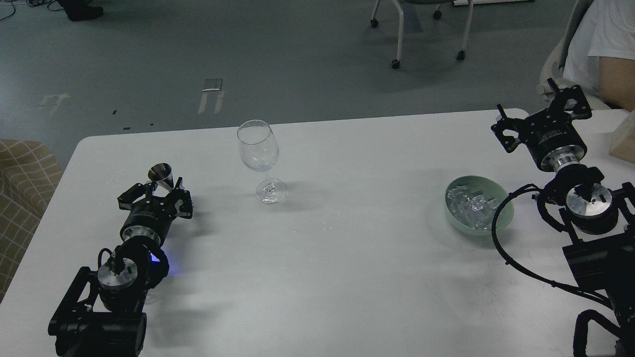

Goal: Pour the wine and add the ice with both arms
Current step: 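Lift the jigger upright with the left gripper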

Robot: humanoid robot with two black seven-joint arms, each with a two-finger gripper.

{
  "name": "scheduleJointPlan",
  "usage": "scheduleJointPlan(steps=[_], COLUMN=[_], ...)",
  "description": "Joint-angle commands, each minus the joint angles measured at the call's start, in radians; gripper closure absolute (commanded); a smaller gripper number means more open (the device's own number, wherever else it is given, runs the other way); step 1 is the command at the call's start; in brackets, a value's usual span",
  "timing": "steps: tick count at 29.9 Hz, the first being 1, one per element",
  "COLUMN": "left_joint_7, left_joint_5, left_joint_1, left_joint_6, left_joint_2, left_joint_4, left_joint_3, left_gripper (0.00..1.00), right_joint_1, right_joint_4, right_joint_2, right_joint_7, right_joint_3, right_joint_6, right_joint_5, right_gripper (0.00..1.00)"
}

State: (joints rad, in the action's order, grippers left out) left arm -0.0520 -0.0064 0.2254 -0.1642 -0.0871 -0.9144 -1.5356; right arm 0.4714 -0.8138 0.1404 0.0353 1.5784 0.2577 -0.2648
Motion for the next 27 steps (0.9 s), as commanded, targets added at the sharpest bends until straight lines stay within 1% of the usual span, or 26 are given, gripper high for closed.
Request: scheduleJointPlan(steps=[1, 8, 13, 27], left_joint_7=[0.000, -0.002, 0.000, 0.000], left_joint_5=[0.000, -0.001, -0.001, -0.001], left_joint_1=[0.000, 0.005, 0.009, 0.015], left_joint_6=[0.002, 0.011, 0.011, 0.002], left_joint_2=[0.000, 0.000, -0.002, 0.003], left_joint_4=[0.000, -0.001, -0.001, 0.014], left_joint_3=[0.002, 0.002, 0.002, 0.002], left_gripper=[0.54, 0.54, 0.57, 0.58], right_joint_1=[0.003, 0.001, 0.009, 0.006], right_joint_4=[-0.001, -0.001, 0.008, 0.008], right_joint_2=[0.001, 0.005, 0.008, 0.008], right_joint_7=[0.000, 0.000, 0.000, 0.000], right_joint_3=[0.000, 0.000, 0.000, 0.000], right_joint_6=[0.000, 0.000, 0.000, 0.000], right_joint_5=[0.001, -0.001, -0.001, -0.007], right_gripper=[0.00, 0.00, 0.00, 0.00])
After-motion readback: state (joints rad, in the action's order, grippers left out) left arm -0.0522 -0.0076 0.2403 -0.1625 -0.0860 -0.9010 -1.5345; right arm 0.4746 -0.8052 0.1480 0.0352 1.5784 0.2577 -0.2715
